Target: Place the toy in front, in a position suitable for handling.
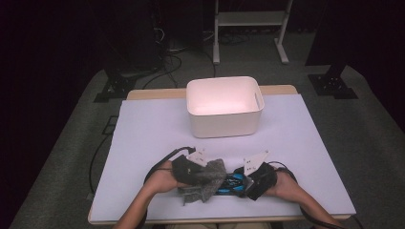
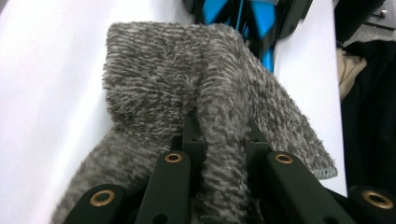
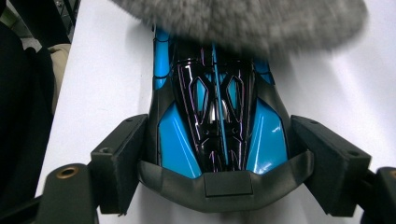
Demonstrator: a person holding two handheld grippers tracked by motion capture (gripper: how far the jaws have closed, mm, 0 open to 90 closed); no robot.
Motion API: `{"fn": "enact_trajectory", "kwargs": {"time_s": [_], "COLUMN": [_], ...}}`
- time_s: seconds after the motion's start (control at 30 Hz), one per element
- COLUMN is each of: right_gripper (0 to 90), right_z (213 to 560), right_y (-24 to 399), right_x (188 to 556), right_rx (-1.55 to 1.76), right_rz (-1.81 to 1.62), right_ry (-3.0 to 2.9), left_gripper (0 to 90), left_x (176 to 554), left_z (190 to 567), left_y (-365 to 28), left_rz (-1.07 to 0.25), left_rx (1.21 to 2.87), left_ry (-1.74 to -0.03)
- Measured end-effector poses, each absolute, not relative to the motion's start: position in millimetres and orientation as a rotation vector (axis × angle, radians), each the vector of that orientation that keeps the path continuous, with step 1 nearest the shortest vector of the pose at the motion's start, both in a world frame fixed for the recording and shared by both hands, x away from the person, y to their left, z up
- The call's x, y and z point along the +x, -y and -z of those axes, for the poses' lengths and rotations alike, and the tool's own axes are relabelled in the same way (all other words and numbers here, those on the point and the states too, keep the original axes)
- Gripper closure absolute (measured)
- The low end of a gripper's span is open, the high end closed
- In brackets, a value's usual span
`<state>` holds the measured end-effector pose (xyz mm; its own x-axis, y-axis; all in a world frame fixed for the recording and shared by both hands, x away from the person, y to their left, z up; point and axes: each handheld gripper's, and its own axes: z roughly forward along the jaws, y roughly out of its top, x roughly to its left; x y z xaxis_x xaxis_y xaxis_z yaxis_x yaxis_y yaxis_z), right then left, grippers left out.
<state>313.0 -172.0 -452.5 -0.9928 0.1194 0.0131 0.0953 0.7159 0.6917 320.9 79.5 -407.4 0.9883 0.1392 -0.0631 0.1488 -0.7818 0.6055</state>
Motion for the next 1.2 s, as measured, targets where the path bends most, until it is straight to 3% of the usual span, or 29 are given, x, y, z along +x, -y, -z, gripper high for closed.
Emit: {"fn": "enact_trajectory", "kwargs": {"time_s": [0.43,0.63,0.97,1.2], "right_gripper": [21.4,21.5,21.4,21.3], "right_z": [455,456,456,455], "right_y": [173,171,172,172], "right_x": [314,314,314,313], "right_rx": [0.202,0.177,0.188,0.192], "right_rz": [-1.172,-1.159,-1.156,-1.148], "right_ry": [-2.890,-2.882,-2.886,-2.882], "left_gripper": [77.1,77.1,76.4,76.7], "left_x": [333,331,331,325], "left_z": [400,401,407,413], "left_y": [-21,-35,-95,-110], "left_rz": [0.066,0.060,0.025,0.041], "left_rx": [2.526,2.517,2.525,2.520], "left_ry": [-0.054,-0.075,-0.245,-0.276]}}
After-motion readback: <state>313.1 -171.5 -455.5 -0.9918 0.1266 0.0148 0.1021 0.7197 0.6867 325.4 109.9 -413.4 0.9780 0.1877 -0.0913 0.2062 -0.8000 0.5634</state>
